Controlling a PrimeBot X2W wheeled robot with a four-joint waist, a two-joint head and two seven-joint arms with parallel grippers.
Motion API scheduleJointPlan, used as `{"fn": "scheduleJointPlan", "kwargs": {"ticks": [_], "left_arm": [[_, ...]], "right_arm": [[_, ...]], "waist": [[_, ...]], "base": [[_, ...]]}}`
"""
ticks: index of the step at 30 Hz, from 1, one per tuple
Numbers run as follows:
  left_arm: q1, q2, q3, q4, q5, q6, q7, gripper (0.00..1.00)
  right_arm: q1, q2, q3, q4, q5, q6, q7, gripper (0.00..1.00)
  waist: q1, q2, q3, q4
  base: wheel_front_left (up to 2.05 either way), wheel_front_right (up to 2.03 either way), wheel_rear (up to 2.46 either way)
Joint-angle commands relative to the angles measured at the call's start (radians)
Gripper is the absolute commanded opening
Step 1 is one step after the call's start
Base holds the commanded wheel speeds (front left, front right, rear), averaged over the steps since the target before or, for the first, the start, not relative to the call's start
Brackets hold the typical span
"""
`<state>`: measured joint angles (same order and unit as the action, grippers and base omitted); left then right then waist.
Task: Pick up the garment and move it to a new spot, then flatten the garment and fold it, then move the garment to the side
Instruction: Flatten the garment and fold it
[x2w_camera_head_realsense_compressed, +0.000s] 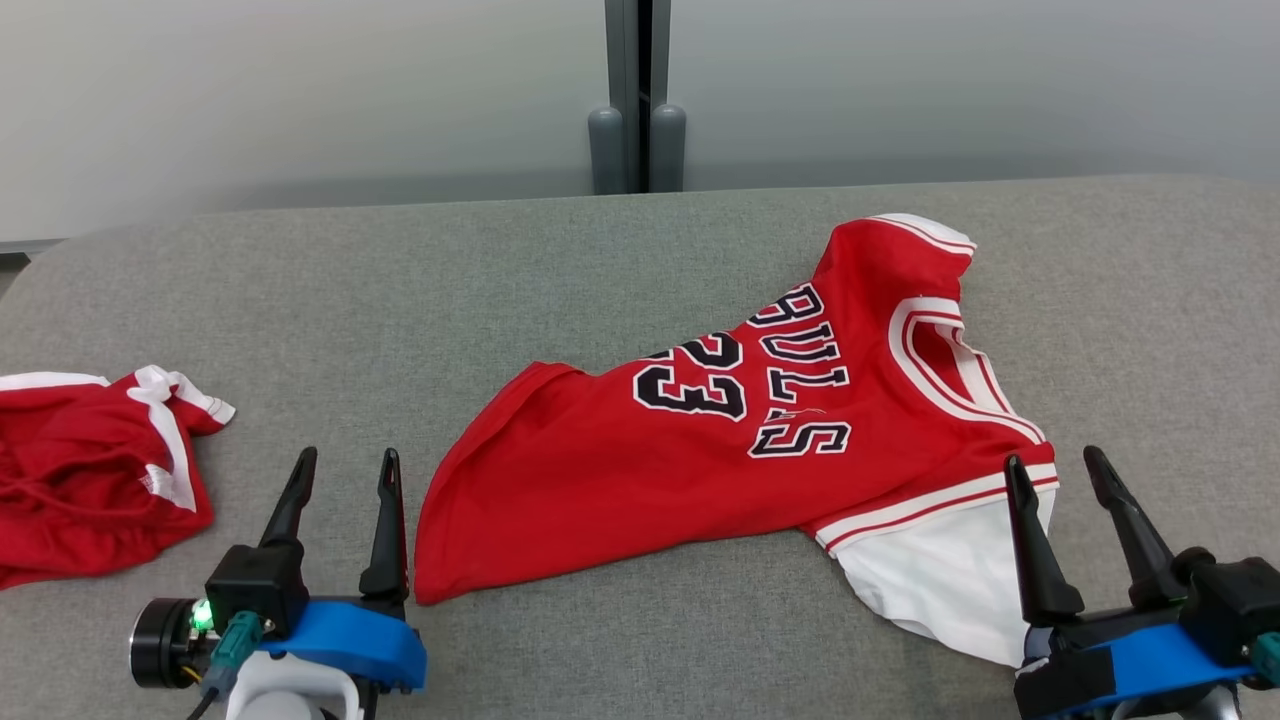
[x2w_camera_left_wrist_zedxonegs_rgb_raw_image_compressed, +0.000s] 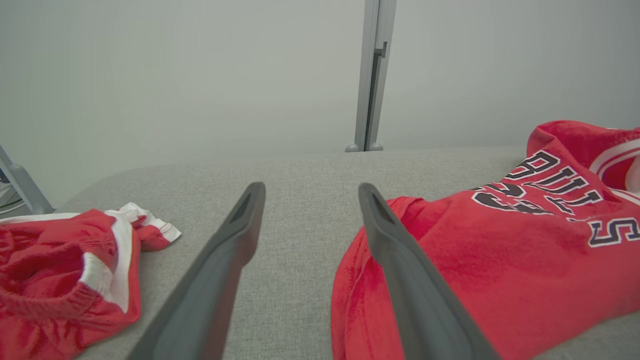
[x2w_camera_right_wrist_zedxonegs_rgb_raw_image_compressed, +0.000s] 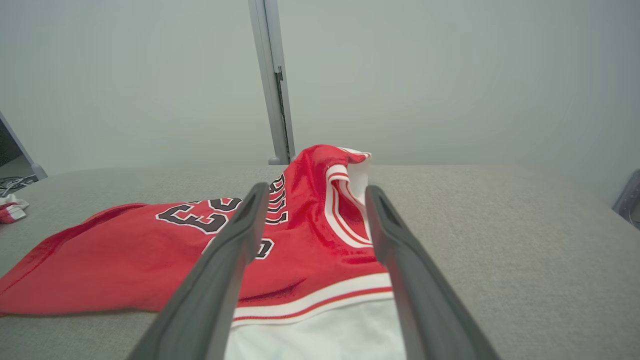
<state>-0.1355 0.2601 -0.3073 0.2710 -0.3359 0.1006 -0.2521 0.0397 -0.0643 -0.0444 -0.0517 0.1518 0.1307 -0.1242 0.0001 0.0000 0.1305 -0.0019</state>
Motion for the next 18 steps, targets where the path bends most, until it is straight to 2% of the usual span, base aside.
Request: {"fn": "scheduleJointPlan", "kwargs": {"ticks": [1,11,18], "left_arm": [[0.01,0.003,-0.004,-0.004,-0.002,0.004,0.001,1.0],[0.022,0.002,-0.022,-0.021,-0.004,0.005,0.009,1.0],[0.044,-0.014,-0.071,0.0,-0.016,-0.019,0.066,1.0]], "right_arm": [[-0.009,-0.006,-0.001,-0.004,0.002,0.0,0.004,1.0],[-0.03,-0.017,-0.011,-0.021,0.017,0.0,0.021,1.0],[-0.029,-0.011,-0.005,-0.005,0.03,0.0,0.02,1.0]], "waist": [[-0.0001,0.0,-0.003,0.001],[-0.0001,0.0,0.003,0.015],[-0.0001,0.0,0.019,0.024]], "base": [[0.0,0.0,0.0],[0.0,0.0,0.0],[0.0,0.0,0.0]]}}
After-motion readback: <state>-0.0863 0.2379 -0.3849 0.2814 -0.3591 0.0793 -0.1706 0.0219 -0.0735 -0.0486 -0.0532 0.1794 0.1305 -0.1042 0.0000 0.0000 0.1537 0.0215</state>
